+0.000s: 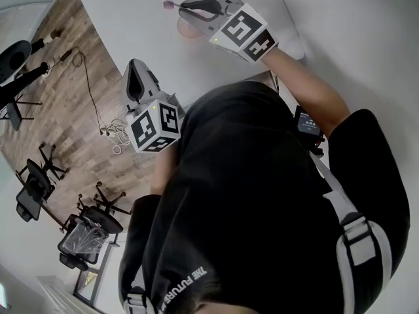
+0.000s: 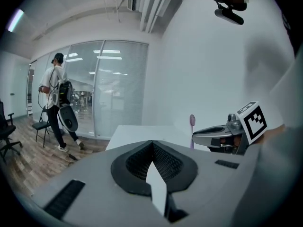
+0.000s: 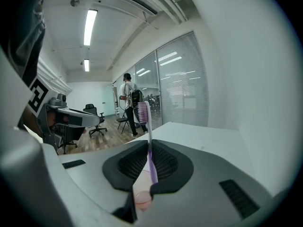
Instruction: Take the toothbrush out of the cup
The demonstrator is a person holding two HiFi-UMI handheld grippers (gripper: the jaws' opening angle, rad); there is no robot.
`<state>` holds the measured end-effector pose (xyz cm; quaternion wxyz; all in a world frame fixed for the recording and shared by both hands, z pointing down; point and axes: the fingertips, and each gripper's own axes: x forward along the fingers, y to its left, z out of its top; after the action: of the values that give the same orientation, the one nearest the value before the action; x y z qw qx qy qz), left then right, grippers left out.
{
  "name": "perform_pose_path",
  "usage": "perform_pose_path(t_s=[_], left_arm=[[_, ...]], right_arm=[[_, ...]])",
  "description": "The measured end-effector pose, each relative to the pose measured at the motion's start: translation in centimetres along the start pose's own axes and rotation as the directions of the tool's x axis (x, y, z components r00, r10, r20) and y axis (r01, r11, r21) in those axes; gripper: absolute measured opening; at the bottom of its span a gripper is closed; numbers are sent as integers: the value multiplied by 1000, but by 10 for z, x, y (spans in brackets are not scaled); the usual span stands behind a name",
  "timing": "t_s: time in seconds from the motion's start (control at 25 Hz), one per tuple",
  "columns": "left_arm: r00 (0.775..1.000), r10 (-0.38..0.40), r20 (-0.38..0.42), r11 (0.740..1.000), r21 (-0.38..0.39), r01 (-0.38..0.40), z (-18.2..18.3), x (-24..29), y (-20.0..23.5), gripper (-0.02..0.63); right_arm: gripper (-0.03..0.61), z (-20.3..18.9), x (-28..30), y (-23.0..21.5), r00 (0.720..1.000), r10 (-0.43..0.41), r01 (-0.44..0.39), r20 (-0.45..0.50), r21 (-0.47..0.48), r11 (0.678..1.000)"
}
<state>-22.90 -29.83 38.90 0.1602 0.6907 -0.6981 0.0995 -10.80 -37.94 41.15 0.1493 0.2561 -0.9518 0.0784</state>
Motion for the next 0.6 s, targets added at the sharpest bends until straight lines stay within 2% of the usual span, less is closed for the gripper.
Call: perform_pose_path(t_s=[0.36,0.6], left_arm=[[999,-45,22,999,-9,45,18,12,-28,7],[998,-50,34,999,-17,51,16,15,-25,6]], right_arm=[[41,28,-18,-4,1000,7,-7,27,12,1000],[41,37,-19,-2,999,5,-6,50,17,1000]])
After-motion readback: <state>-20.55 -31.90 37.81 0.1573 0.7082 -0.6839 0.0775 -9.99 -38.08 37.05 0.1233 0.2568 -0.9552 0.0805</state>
